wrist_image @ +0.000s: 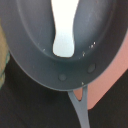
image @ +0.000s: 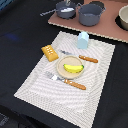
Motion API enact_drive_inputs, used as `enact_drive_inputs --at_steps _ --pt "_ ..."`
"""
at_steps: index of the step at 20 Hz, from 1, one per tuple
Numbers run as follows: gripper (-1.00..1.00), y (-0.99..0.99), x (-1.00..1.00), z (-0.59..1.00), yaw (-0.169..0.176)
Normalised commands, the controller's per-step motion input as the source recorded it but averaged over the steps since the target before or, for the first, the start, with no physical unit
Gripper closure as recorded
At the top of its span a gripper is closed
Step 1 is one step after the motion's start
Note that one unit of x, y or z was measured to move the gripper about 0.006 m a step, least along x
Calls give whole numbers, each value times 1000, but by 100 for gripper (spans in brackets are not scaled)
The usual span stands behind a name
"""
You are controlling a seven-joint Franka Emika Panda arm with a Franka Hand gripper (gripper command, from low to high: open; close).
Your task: Interact with the objects in diverse but meaningful ways.
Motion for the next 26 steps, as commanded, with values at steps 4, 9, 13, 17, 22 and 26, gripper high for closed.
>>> enact_drive_inputs --at_steps 4,9,13,17,22,26 --pt "-100 -353 -12 -136 -136" --pt "-100 -262 -59 -190 -101" --pt "-100 -151 -163 -264 -36" --pt "-100 -64 -204 -293 -16" --pt "-100 146 -269 -339 -2" --pt "-100 98 -306 -364 -23"
